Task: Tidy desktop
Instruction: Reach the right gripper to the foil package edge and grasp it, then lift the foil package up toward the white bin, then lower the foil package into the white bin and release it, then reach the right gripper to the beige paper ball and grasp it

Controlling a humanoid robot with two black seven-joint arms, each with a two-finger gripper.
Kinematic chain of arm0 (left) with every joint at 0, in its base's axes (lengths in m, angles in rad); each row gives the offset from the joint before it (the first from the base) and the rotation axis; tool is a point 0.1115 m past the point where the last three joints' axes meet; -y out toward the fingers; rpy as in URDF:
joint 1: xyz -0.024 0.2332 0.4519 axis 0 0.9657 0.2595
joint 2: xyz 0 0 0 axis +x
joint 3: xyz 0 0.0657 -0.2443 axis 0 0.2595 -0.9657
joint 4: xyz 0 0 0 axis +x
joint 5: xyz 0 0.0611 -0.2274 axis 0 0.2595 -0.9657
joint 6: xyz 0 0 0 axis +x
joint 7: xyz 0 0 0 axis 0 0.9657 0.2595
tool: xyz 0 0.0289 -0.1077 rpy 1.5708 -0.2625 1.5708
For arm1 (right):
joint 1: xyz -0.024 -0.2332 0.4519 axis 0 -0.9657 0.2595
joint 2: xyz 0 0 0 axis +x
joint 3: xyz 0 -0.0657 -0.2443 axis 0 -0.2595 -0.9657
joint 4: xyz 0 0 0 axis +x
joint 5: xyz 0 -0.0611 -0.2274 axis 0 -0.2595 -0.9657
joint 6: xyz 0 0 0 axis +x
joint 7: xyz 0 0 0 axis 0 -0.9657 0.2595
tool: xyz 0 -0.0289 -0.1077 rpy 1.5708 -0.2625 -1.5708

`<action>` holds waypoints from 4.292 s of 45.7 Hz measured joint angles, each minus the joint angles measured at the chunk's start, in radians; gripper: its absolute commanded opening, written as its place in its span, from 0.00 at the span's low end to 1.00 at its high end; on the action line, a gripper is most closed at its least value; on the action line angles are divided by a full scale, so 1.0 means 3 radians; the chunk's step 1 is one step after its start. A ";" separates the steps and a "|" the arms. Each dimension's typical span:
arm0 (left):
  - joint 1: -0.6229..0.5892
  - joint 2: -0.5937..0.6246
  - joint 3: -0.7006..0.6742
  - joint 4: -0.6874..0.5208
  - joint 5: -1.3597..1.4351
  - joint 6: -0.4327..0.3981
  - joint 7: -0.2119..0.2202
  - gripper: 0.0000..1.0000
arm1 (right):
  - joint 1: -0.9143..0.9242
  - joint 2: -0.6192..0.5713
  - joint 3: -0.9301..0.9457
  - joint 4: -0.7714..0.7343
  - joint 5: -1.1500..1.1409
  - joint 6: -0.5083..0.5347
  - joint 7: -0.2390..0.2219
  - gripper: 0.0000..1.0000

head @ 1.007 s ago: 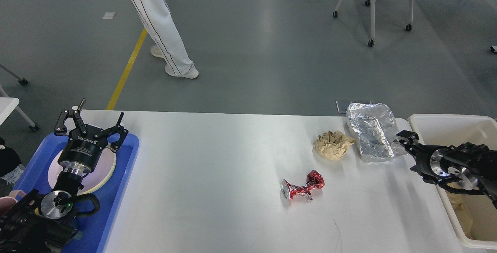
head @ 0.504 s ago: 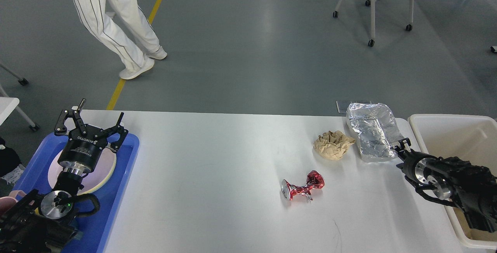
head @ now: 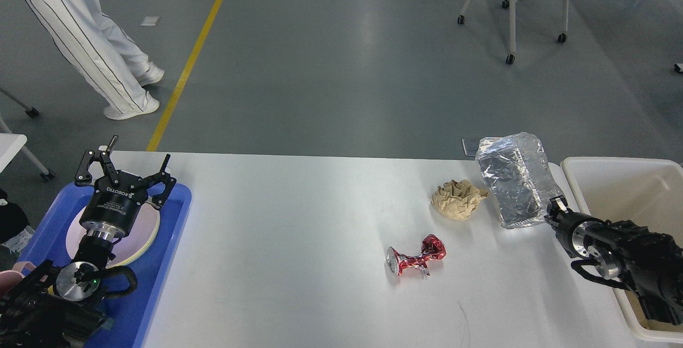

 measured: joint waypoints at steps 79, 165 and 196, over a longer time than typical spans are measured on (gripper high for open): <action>0.0005 0.0000 0.0000 0.0003 0.0000 0.0002 0.0000 0.98 | 0.3351 -0.1198 -0.0840 0.2669 -0.2055 0.2293 -0.0016 0.00; 0.0003 0.0000 0.0000 0.0000 0.0000 0.0003 0.0000 0.98 | 0.1078 -0.0438 -0.0945 0.0249 -0.0398 0.0031 0.0011 1.00; 0.0005 0.0000 0.0000 -0.0001 0.0000 -0.0001 0.0000 0.98 | 0.3110 -0.0414 -0.1656 0.3558 -0.0721 0.0099 0.0024 1.00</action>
